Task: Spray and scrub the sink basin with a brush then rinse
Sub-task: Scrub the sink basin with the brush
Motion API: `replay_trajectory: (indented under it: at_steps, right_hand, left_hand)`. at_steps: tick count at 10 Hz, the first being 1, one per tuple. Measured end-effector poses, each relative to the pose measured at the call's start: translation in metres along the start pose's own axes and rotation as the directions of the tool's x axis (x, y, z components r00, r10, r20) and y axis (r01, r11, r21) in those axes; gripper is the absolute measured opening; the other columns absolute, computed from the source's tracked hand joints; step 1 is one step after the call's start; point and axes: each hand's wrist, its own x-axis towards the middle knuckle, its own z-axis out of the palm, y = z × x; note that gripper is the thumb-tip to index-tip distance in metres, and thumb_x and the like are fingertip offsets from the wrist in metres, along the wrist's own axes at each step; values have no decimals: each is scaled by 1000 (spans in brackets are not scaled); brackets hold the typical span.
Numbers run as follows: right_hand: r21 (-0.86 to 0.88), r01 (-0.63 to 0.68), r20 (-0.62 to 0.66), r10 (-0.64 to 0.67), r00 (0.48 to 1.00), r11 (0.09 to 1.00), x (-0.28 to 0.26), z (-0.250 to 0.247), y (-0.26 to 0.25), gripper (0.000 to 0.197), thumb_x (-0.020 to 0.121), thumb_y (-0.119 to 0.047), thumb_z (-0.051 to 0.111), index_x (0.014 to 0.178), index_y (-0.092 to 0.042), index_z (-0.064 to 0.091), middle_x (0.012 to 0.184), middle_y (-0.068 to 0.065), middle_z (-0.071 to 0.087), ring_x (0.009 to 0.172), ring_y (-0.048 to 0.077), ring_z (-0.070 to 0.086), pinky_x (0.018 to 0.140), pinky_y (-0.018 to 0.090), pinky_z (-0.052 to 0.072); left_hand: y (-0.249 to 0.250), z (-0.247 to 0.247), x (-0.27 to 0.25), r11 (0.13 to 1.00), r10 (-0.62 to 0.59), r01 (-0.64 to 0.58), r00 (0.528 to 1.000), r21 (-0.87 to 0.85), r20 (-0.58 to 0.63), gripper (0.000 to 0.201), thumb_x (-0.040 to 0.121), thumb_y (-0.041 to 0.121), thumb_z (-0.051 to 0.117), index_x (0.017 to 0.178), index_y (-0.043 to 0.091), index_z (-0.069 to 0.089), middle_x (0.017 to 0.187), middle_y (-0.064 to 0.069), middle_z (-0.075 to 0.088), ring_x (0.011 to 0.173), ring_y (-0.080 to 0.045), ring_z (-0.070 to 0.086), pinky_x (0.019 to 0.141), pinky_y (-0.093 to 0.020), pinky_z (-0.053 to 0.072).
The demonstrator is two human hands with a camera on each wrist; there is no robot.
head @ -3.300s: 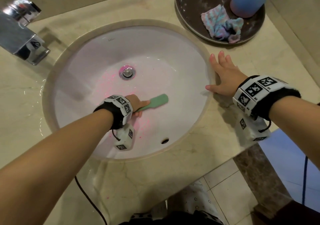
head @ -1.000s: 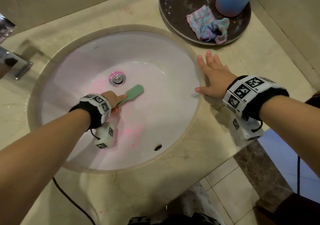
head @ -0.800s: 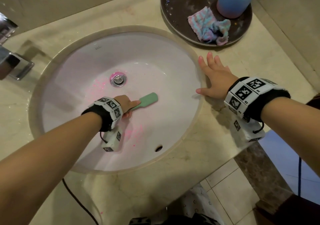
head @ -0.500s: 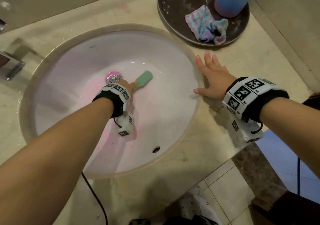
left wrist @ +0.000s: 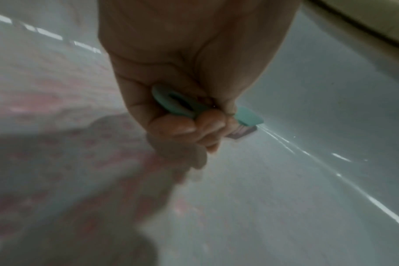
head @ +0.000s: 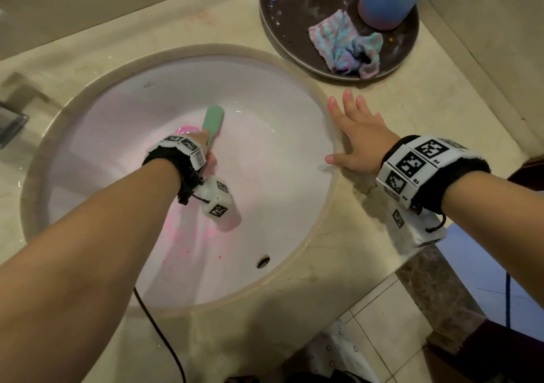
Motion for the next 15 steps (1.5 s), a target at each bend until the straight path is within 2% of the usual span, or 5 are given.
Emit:
replay_trajectory:
  at_steps: [4,6,9,10,15]
  right_hand:
    - [-2,7,-3,-7,1000,1000,1,0,1,100,86,-47,58,148,-21,-17,155,8,-25,144,27,-16,116,49,3]
    - [-1,5,-2,-5,1000,1000,1,-1,1,101,86,-47,58,148,-22,-17,155,8,-25,144,27,-16,116,49,3]
    - [-9,1,-4,-1,1000,1000,1,-2,0,102,85,-47,59,148,-21,-17,155,8,-24,144,27,-16,116,50,4]
    - [-8,3,-3,-3,1000,1000,1,-1,0,102,85,-47,59,148,-21,-17,155,8,-24,144,27,-16,116,50,4]
    - [-13,-8,12,8,1000,1000,2,-2,-1,103,85,-47,60,148,-22,-18,154,8,-26,144,28,-17,115,51,4]
  left_hand:
    - [16,41,-38,930,-41,-63,961,362,274,67,95,57,32,55,7,56,39,1,49,31,-13,38,39,-19,31]
    - [9,8,-8,999,-31,31,1000,10,-1,54,94,54,37,72,7,48,47,-6,54,24,-12,38,43,-18,31]
    - [-6,0,-6,995,-73,69,996,69,58,35,100,27,35,66,26,34,40,1,50,54,-12,40,58,-25,38]
    - [12,14,-22,986,-155,164,963,-23,222,61,94,60,24,60,13,41,29,2,38,28,-12,36,40,-13,29]
    - [20,24,-52,817,47,-142,982,559,181,58,96,53,34,60,10,50,44,-1,49,38,-15,42,45,-24,33]
